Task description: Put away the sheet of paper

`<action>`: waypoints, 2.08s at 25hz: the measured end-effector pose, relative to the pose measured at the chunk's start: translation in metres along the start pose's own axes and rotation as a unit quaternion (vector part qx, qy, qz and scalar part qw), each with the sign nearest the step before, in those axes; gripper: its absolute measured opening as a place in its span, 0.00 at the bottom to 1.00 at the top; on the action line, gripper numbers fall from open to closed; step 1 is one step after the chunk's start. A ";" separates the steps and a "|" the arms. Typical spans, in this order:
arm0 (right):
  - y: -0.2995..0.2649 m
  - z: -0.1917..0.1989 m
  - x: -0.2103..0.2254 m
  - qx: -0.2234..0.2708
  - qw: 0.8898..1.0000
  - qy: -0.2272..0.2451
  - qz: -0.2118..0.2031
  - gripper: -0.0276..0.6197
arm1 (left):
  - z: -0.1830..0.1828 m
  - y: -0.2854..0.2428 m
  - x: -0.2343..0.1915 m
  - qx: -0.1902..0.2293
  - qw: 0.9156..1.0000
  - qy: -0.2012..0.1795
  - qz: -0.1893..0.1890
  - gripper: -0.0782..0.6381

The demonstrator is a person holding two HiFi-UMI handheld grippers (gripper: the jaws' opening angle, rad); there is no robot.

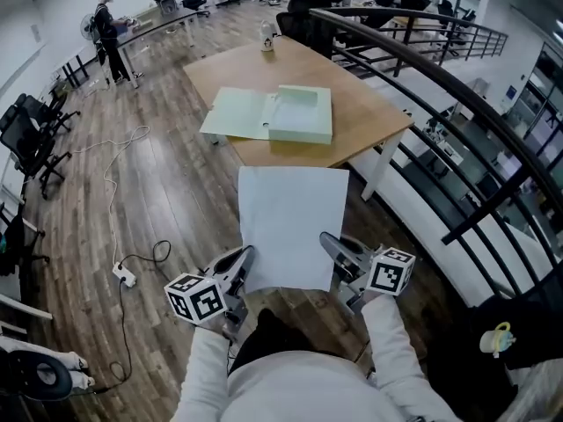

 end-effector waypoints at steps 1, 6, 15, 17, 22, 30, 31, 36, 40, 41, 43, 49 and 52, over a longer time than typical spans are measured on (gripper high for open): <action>0.000 0.000 0.001 0.002 1.000 -0.003 -0.002 0.09 | 0.000 -0.001 -0.001 0.001 1.000 0.003 -0.001 0.13; -0.007 0.004 0.009 0.007 1.000 -0.019 -0.010 0.09 | 0.002 -0.008 -0.013 -0.007 1.000 0.011 -0.004 0.13; -0.049 -0.020 0.056 0.013 1.000 -0.021 0.009 0.09 | -0.030 -0.058 -0.057 -0.022 1.000 0.015 0.008 0.13; -0.065 -0.028 0.072 0.014 1.000 -0.020 0.013 0.09 | -0.042 -0.073 -0.071 -0.021 1.000 0.016 0.016 0.13; -0.111 -0.046 0.105 0.016 0.999 -0.025 0.018 0.09 | -0.074 -0.106 -0.115 -0.025 0.999 0.022 0.032 0.13; -0.168 -0.068 0.151 0.027 0.998 -0.037 0.037 0.09 | -0.117 -0.157 -0.170 -0.043 0.997 0.024 0.054 0.13; -0.172 -0.069 0.154 0.029 0.998 -0.038 0.041 0.09 | -0.120 -0.161 -0.175 -0.045 0.997 0.024 0.056 0.13; -0.186 -0.075 0.167 0.036 0.997 -0.041 0.056 0.09 | -0.133 -0.176 -0.192 -0.054 0.996 0.025 0.069 0.13; -0.191 -0.081 0.175 0.037 0.996 -0.038 0.066 0.09 | -0.139 -0.188 -0.199 -0.058 0.995 0.029 0.078 0.13; -0.192 -0.083 0.176 0.036 0.996 -0.038 0.067 0.09 | -0.139 -0.191 -0.201 -0.060 0.995 0.030 0.080 0.13; -0.192 -0.085 0.180 0.036 0.996 -0.038 0.070 0.09 | -0.140 -0.199 -0.203 -0.063 0.994 0.032 0.081 0.13; -0.191 -0.105 0.200 0.039 0.995 -0.038 0.080 0.09 | -0.149 -0.227 -0.201 -0.066 0.994 0.028 0.087 0.13; -0.193 -0.118 0.212 0.040 0.996 -0.039 0.076 0.09 | -0.158 -0.242 -0.201 -0.066 0.994 0.028 0.084 0.13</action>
Point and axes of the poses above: the fingertips, and each gripper's own axes: y backward along the fingers, x to its right, z out of its underside, the point moved 6 cm from there along y, backward along the fingers, and after that the axes turned 9 degrees about -z, right-handed, at the moved point
